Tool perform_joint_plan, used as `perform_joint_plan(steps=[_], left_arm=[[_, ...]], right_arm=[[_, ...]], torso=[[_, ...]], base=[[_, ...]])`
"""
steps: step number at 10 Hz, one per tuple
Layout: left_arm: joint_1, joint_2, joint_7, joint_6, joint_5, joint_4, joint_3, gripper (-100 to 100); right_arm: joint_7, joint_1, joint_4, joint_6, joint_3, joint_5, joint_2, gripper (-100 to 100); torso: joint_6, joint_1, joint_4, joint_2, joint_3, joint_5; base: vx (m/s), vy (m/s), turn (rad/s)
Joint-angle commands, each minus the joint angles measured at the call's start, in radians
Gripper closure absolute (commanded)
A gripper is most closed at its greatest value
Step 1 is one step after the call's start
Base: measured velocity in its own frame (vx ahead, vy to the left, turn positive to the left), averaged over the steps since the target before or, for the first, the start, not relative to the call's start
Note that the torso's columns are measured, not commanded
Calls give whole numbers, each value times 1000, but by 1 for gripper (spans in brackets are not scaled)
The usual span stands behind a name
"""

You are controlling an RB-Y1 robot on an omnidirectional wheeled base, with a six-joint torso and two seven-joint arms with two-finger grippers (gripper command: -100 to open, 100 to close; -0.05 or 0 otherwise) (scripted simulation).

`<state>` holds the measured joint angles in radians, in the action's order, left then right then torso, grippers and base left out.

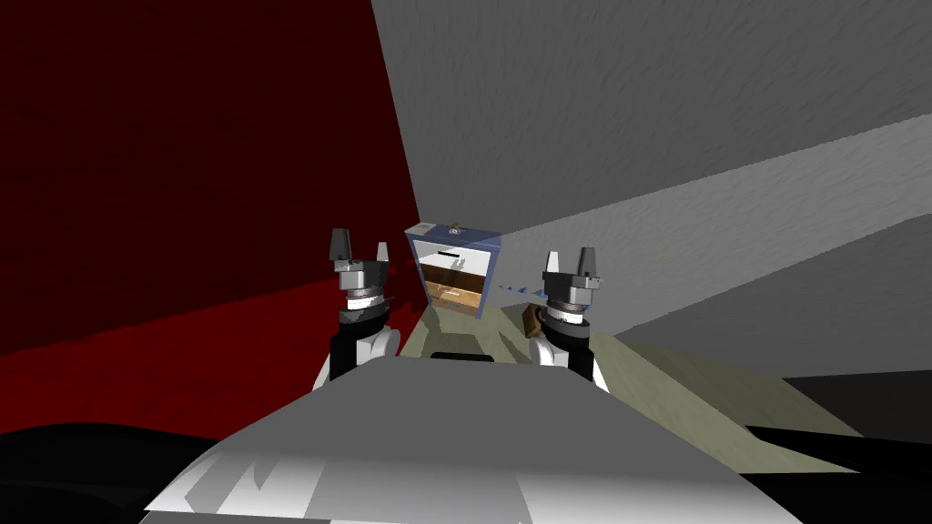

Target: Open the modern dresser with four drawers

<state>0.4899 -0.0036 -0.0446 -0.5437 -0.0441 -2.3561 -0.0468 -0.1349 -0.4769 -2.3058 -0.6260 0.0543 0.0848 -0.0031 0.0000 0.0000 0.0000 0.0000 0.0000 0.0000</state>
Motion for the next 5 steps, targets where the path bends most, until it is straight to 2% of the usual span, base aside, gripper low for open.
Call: perform_joint_plan(steps=[1,5], left_arm=[[0,0,0,0,0,0,0,0],[0,0,0,0,0,0,0,0]], right_arm=[[0,0,0,0,0,0,0,0],[0,0,0,0,0,0,0,0]], torso=[[0,0,41,40,-82,0],[0,0,322,322,-644,0]], base=[[0,0,0],[0,0,0]])
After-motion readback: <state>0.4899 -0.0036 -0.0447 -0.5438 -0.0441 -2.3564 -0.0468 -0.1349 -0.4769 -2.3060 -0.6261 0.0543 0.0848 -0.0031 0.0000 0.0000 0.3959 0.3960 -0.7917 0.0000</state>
